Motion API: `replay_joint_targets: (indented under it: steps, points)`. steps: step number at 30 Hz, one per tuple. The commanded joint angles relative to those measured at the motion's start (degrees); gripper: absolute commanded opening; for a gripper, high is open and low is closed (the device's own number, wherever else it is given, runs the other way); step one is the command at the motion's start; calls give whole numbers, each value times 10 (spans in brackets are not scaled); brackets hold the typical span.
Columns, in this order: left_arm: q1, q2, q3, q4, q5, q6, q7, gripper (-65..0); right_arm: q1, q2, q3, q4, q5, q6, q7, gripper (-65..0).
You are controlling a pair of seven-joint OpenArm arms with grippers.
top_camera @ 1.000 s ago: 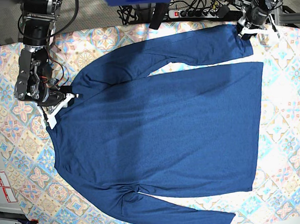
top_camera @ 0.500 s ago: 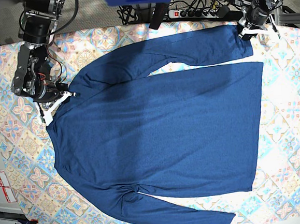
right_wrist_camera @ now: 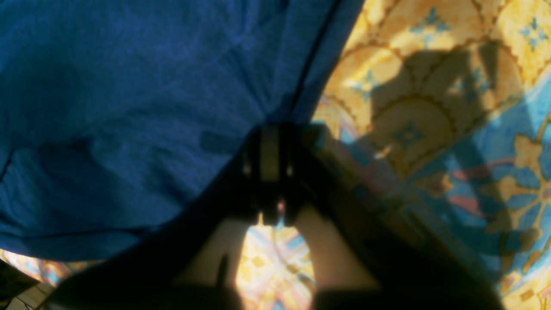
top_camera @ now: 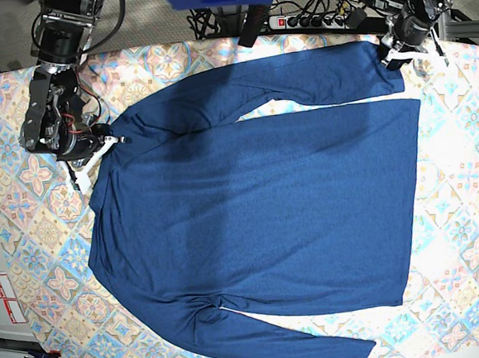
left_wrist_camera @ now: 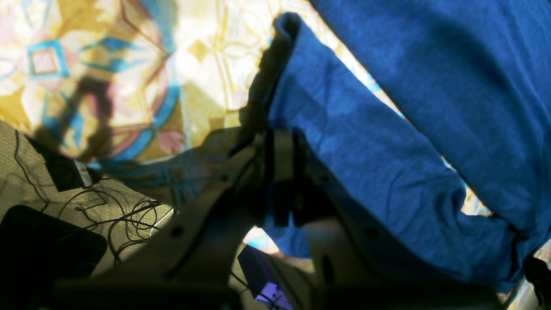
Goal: Fold the T-shirt properly
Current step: 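Adjust the right gripper's grip on the shirt's shoulder edge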
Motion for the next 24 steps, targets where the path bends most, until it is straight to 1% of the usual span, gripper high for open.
replay_joint_targets:
  steps: [1, 12, 15, 20, 22, 24]
  points:
    - [3, -6, -2, 7, -4, -4, -6, -650, 6, 7, 2, 5, -1, 1, -3, -650]
    - [-5, -6, -1, 7, -3, -4, -5, -650, 6, 6, -2, 5, -1, 0, -3, -646]
    - [-5, -6, 0, 7, -3, -4, -5, -650, -2, 6, -2, 5, -1, 0, -4, -604]
    - [-6, -6, 0, 7, -2, -4, -5, -650, -6, 6, -2, 5, -1, 0, -4, -490]
    - [-6, -6, 0, 7, -2, -4, -4, -650, -6, 6, -2, 5, -1, 0, -4, -470]
    - [-6, -6, 0, 7, -2, -4, -4, -650, -5, 5, -2, 4, -1, 0, -4, -467]
